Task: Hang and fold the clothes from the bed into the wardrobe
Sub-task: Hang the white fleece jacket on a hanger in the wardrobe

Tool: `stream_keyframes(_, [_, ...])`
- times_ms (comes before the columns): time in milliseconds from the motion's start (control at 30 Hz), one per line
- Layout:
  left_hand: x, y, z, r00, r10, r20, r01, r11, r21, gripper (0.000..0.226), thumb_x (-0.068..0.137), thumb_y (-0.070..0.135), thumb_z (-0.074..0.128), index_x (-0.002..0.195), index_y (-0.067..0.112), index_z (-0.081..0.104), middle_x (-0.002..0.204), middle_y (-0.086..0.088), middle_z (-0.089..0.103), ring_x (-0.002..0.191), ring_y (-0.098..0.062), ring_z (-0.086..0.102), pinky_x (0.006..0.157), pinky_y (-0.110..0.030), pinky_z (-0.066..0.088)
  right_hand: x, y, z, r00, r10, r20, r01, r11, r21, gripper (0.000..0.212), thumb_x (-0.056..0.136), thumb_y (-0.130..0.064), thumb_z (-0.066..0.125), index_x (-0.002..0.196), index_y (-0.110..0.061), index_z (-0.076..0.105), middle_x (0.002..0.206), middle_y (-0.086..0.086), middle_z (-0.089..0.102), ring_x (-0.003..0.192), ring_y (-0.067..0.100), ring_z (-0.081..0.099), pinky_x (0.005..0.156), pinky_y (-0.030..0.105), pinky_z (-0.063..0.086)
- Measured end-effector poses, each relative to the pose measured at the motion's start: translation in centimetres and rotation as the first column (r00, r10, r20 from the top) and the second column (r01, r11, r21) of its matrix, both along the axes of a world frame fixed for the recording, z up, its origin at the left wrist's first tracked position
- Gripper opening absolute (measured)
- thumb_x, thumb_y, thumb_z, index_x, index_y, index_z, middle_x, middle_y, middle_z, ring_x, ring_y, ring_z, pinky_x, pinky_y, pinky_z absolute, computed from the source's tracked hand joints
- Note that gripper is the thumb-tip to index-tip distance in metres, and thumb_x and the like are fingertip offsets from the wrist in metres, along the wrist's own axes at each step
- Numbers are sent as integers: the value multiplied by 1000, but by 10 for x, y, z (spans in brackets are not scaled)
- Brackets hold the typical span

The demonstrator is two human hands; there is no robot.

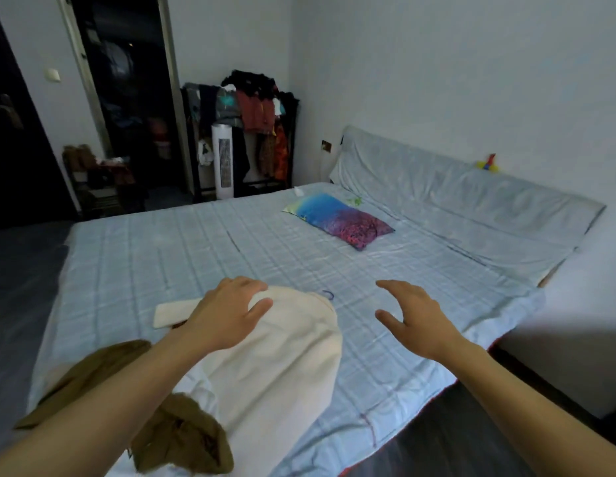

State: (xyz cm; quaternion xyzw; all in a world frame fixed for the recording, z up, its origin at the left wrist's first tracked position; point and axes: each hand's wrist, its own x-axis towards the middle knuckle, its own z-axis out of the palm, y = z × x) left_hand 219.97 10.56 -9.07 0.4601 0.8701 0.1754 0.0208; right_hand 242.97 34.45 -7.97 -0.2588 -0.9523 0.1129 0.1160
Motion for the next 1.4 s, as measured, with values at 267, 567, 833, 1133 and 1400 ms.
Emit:
stream_keyframes(267, [-39, 66, -27, 999, -39, 32, 39, 999, -2, 44, 99, 48, 43, 135, 25, 53, 142, 3, 50, 128, -22, 46, 107, -42, 38, -35, 50, -52, 997, -4, 71, 9, 997, -73, 58, 97, -44, 53, 149, -29, 34, 155, -5, 36, 143, 19, 28, 114, 40, 30])
stream_keyframes(567, [-67, 183, -75, 998, 35, 52, -27, 991, -133, 46, 99, 50, 43, 138, 28, 51, 148, 6, 44, 131, -19, 44, 110, -40, 37, -99, 180, -109, 998, 41, 46, -28, 969, -244, 56, 98, -39, 54, 149, -24, 36, 155, -3, 36, 143, 21, 27, 114, 41, 29])
stream_keyframes(833, [-93, 287, -117, 988, 76, 138, -44, 974, -222, 45, 99, 50, 43, 138, 29, 50, 145, 8, 46, 130, -16, 44, 110, -39, 35, -145, 264, -171, 992, 41, 117, 10, 915, -404, 55, 98, -38, 54, 148, -22, 37, 155, -2, 36, 143, 21, 29, 116, 41, 28])
stream_keyframes(1133, [-193, 351, -201, 978, 34, 204, 32, 950, -312, 47, 98, 48, 46, 141, 29, 46, 147, 9, 44, 124, -16, 46, 103, -37, 41, -219, 305, -251, 973, -40, 227, 151, 855, -496, 62, 99, -39, 50, 153, -25, 24, 157, -3, 31, 143, 22, 29, 116, 42, 26])
stream_keyframes(1400, [-308, 432, -321, 960, -58, 272, 125, 964, -235, 38, 98, 33, 54, 134, 20, 54, 134, 0, 56, 118, -22, 51, 100, -40, 43, -293, 315, -363, 930, -206, 304, 345, 775, -530, 55, 98, -33, 53, 149, -23, 35, 148, -3, 44, 135, 16, 41, 114, 32, 31])
